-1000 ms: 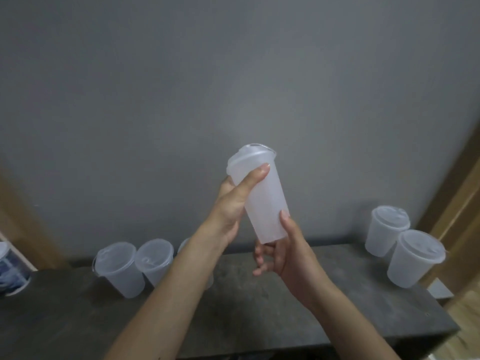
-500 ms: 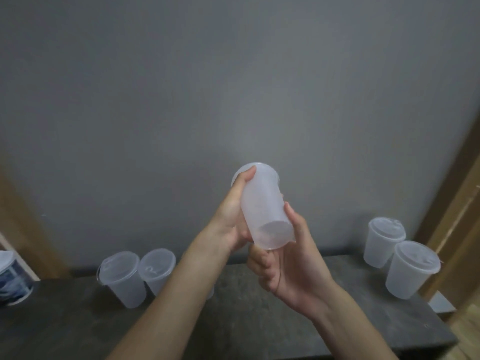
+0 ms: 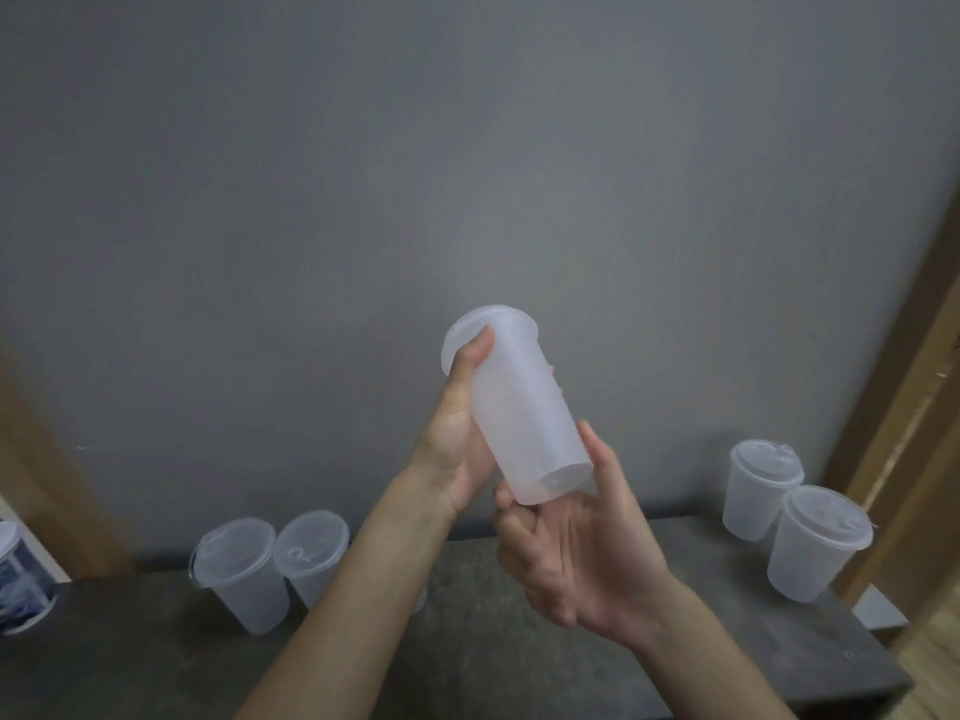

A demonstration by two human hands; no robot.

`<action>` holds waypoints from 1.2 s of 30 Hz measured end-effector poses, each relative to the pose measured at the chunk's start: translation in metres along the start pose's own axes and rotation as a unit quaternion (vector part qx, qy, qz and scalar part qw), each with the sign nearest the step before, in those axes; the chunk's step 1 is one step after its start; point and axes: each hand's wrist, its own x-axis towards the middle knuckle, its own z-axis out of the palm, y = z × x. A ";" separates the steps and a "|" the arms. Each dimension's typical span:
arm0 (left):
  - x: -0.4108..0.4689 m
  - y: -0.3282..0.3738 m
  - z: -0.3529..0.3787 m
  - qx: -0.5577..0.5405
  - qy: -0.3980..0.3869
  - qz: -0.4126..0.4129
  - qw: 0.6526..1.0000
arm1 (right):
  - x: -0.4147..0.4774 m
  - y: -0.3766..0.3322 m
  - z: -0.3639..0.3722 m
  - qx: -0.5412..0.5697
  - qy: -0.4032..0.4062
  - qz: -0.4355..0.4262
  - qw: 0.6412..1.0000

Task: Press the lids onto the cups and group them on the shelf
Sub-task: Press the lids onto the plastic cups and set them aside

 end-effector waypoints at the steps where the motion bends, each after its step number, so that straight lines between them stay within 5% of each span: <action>1: 0.003 0.001 -0.003 0.048 0.025 0.013 0.998 | 0.001 0.001 0.000 -0.043 0.045 -0.010 0.998; 5: 0.011 0.001 -0.017 0.196 0.040 0.067 0.977 | 0.004 0.004 -0.003 -0.192 0.215 -0.087 0.954; 9: 0.006 -0.003 -0.019 0.048 -0.050 -0.032 0.997 | 0.000 -0.002 0.010 -0.048 0.124 -0.047 0.990; 14: 0.012 -0.007 -0.023 0.093 0.009 0.021 0.995 | 0.010 -0.002 0.006 -0.193 0.182 -0.098 0.959; 20: 0.006 -0.002 -0.021 0.049 -0.034 -0.016 0.998 | 0.009 -0.003 0.012 -0.097 0.109 -0.070 0.987; 24: 0.008 -0.006 -0.025 0.066 0.012 0.020 0.998 | 0.014 0.002 0.007 -0.193 0.183 -0.110 0.958; 29: 0.000 -0.006 -0.020 -0.032 -0.027 -0.031 0.999 | 0.013 0.004 0.015 0.015 0.111 -0.078 0.991; 36: 0.001 -0.007 -0.015 -0.031 0.024 -0.071 0.997 | 0.014 0.000 0.016 0.032 0.127 -0.064 0.989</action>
